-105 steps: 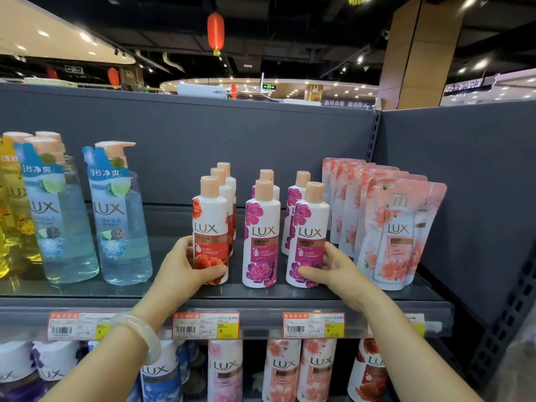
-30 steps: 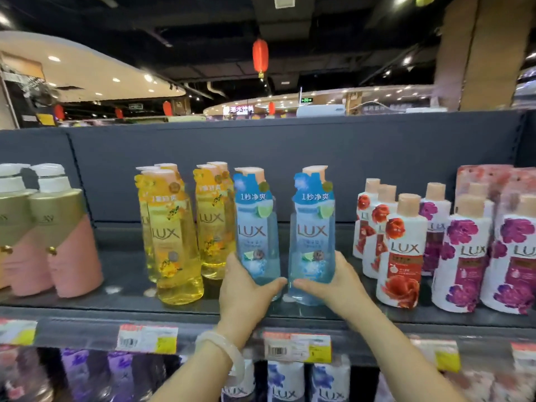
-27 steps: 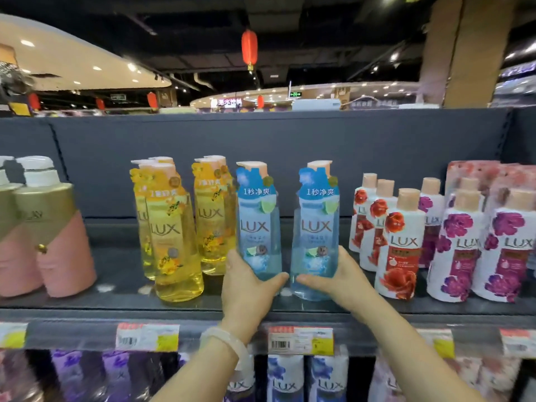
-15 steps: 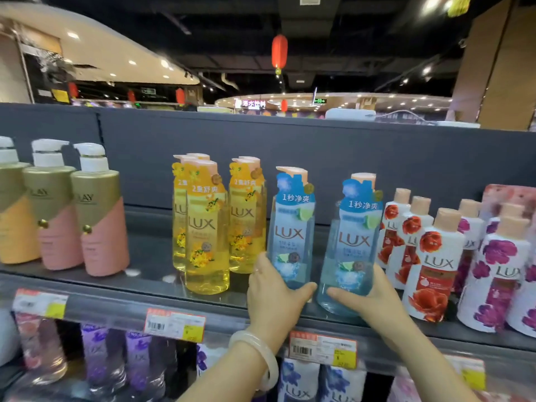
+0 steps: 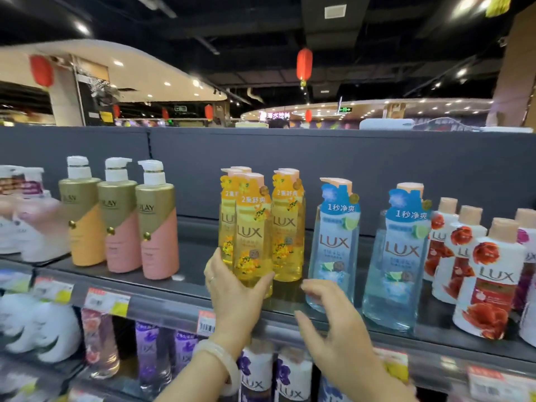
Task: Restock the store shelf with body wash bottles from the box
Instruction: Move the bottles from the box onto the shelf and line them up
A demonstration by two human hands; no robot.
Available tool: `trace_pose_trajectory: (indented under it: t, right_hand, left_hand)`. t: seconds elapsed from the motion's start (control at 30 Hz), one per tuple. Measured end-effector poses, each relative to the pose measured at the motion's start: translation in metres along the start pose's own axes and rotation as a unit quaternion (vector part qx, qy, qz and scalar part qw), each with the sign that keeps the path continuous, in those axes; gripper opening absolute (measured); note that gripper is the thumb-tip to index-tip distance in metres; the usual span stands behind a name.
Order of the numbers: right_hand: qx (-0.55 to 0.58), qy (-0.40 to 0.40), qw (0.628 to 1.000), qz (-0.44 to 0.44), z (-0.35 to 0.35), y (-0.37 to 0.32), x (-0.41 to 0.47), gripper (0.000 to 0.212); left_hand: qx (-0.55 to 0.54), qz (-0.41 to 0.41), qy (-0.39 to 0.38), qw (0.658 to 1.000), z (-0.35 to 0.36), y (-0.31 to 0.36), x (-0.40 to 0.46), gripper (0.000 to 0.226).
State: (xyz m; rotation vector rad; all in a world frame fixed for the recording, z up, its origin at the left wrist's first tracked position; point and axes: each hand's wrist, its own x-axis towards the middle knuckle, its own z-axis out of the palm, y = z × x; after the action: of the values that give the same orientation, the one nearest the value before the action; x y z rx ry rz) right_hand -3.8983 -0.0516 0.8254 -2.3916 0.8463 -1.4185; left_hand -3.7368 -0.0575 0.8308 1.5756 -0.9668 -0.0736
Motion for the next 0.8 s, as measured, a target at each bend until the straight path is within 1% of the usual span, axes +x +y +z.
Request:
trace_pose_trajectory:
  t: [0.07, 0.13, 0.2, 0.27, 0.33, 0.37, 0.4, 0.47, 0.53, 0.57, 0.63, 0.7, 0.73, 0.8]
  right_hand:
    - [0.019, -0.062, 0.996, 0.067, 0.024, -0.017, 0.014, 0.055]
    - [0.056, -0.065, 0.982, 0.169, 0.042, -0.026, 0.035, 0.066]
    - [0.123, -0.037, 0.958, 0.255, 0.053, -0.029, 0.056, 0.064]
    - [0.168, -0.013, 0.937, 0.305, 0.064, -0.029, 0.068, 0.049]
    - [0.166, -0.005, 0.936, 0.309, 0.074, -0.024, 0.071, 0.024]
    - [0.162, -0.001, 0.938, 0.307, 0.078, -0.022, 0.07, 0.015]
    - [0.16, 0.003, 0.939, 0.303, 0.08, -0.02, 0.068, 0.012]
    - [0.161, 0.014, 0.94, 0.302, 0.082, -0.019, 0.067, 0.017]
    - [0.151, 0.02, 0.94, 0.304, 0.084, -0.018, 0.065, 0.024]
    - [0.148, 0.025, 0.941, 0.304, 0.084, -0.017, 0.064, 0.023]
    - [0.147, 0.028, 0.94, 0.307, 0.085, -0.016, 0.063, 0.014]
    - [0.147, 0.03, 0.94, 0.306, 0.087, -0.015, 0.062, 0.013]
    - [0.146, 0.031, 0.94, 0.307, 0.087, -0.016, 0.062, 0.017]
    - [0.134, 0.032, 0.939, 0.314, 0.088, -0.014, 0.062, 0.033]
  left_hand:
    - [-0.007, 0.006, -0.056, 0.998, -0.001, -0.004, 0.014, 0.097]
    - [-0.017, -0.006, -0.107, 0.994, -0.002, -0.008, 0.023, 0.08]
    - [-0.003, 0.0, -0.135, 0.991, -0.003, -0.012, 0.028, 0.065]
    - [0.001, 0.013, -0.146, 0.989, -0.005, -0.015, 0.031, 0.059]
    - [-0.005, 0.025, -0.153, 0.988, -0.006, -0.019, 0.034, 0.059]
    - [-0.006, 0.028, -0.155, 0.988, -0.005, -0.021, 0.036, 0.061]
    - [-0.003, 0.033, -0.157, 0.987, -0.005, -0.023, 0.036, 0.065]
    - [0.003, 0.036, -0.154, 0.987, -0.006, -0.024, 0.036, 0.072]
    - [0.008, 0.034, -0.152, 0.988, -0.006, -0.024, 0.035, 0.074]
    - [0.005, 0.032, -0.154, 0.988, -0.007, -0.023, 0.034, 0.075]
    - [-0.008, 0.036, -0.151, 0.988, -0.007, -0.025, 0.033, 0.074]
    - [-0.014, 0.034, -0.15, 0.988, -0.007, -0.027, 0.033, 0.075]
    - [-0.015, 0.032, -0.152, 0.988, -0.008, -0.026, 0.033, 0.077]
    - [-0.021, 0.025, -0.159, 0.987, -0.008, -0.026, 0.033, 0.08]
